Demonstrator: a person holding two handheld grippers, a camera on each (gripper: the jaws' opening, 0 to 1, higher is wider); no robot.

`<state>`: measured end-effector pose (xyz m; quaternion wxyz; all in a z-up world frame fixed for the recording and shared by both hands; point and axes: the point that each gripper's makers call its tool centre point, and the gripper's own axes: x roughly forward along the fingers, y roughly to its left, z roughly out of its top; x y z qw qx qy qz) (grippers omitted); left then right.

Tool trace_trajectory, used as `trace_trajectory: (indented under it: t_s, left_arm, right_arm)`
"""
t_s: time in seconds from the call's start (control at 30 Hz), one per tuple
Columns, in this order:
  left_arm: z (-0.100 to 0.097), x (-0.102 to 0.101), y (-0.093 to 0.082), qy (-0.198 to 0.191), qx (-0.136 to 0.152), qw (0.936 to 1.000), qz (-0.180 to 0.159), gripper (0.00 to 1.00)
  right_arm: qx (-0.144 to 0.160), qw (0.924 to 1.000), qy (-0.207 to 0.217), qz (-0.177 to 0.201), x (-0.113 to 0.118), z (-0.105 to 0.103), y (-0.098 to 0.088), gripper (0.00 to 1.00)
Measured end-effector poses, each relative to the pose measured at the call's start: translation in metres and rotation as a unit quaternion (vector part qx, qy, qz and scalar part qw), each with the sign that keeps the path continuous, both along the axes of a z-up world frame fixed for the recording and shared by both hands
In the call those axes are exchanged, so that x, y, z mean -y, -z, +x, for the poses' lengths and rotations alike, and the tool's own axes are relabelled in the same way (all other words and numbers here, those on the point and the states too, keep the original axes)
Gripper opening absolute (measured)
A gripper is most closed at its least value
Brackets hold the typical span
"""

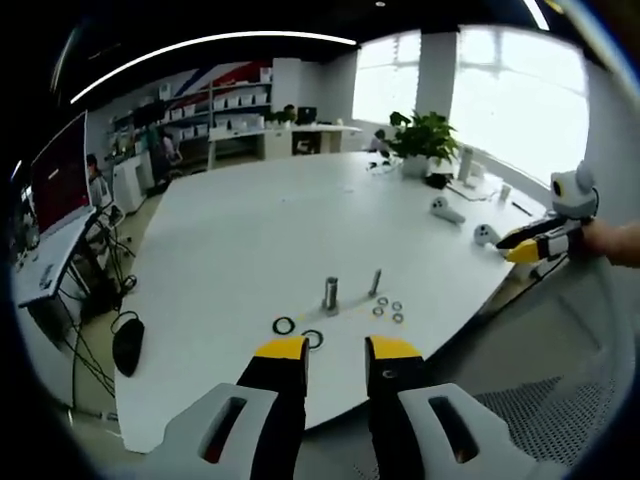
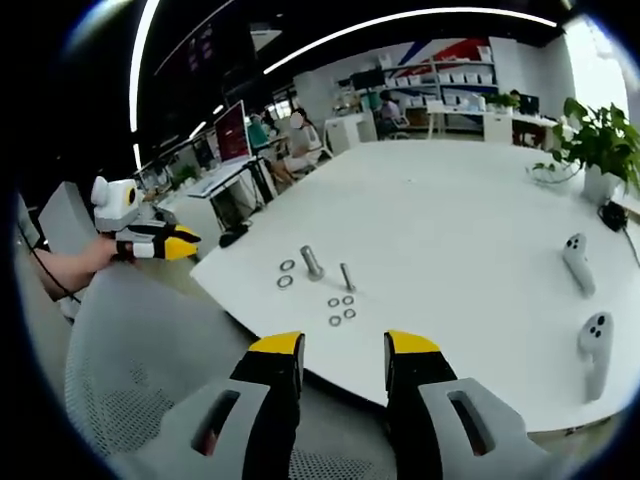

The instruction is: Place the washer onto the threaded stud by aligning its center hole with the stud, sliding it down to the base, and recovering from edge contact or off-axis alignment until the washer reaches the visible bottom stop.

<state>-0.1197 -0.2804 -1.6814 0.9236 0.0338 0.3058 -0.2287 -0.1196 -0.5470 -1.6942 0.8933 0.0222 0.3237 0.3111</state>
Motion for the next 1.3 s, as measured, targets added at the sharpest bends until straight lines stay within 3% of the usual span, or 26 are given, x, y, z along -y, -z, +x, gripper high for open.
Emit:
trace_trajectory:
  t_s: [0.2, 0.27, 0.33, 0.4, 0.5, 0.57, 0.6, 0.77, 0.93, 1.1, 1.3]
  left_arm:
    - [-0.002, 0.003, 0.007, 0.016, -0.018, 0.9997, 0.009, 0.21]
    - [-0.009, 0.005, 0.02, 0.032, -0.064, 0.9974, 0.0, 0.21]
    - [-0.014, 0.009, 0.027, 0.034, -0.101, 0.9939, -0.03, 0.23]
    - [-0.015, 0.007, 0.033, 0.037, -0.124, 0.9909, -0.036, 0.29]
    - [-0.012, 0.001, 0.04, 0.044, -0.133, 0.99, -0.018, 0.31]
    - [-0.013, 0.001, 0.046, 0.08, -0.151, 0.9852, 0.009, 0.31]
    - [-0.014, 0.002, 0.051, 0.106, -0.166, 0.98, 0.028, 0.3]
    - [0.011, 0.004, 0.064, 0.147, -0.15, 0.972, 0.105, 0.3]
    - [0.031, 0.014, 0.079, 0.161, -0.165, 0.9667, 0.11, 0.3]
    - [0.048, 0.021, 0.097, 0.157, -0.188, 0.9649, 0.093, 0.3]
    - [0.062, 0.025, 0.117, 0.164, -0.204, 0.9589, 0.109, 0.3]
  right_arm:
    - [0.001, 1.0, 0.001, 0.003, -0.001, 0.001, -0.001, 0.34]
    - [0.0, 1.0, 0.001, 0.003, -0.001, 0.0, -0.001, 0.34]
    - [0.002, 1.0, 0.004, 0.005, 0.0, 0.001, -0.002, 0.34]
    - [0.002, 1.0, 0.006, 0.006, 0.001, 0.001, -0.002, 0.34]
    - [0.006, 0.9999, 0.008, 0.005, 0.002, 0.002, -0.003, 0.34]
    - [0.009, 0.9997, 0.02, 0.009, 0.004, 0.005, -0.005, 0.34]
    - [0.008, 0.9996, 0.024, 0.01, 0.005, 0.005, -0.005, 0.34]
    - [0.007, 0.9997, 0.024, 0.009, 0.006, 0.005, -0.004, 0.34]
    - [0.007, 0.9997, 0.022, 0.012, 0.004, 0.004, -0.005, 0.34]
    - [0.006, 0.9996, 0.024, 0.012, 0.004, 0.004, -0.004, 0.34]
    - [0.001, 0.9998, 0.02, 0.009, 0.003, 0.004, -0.002, 0.34]
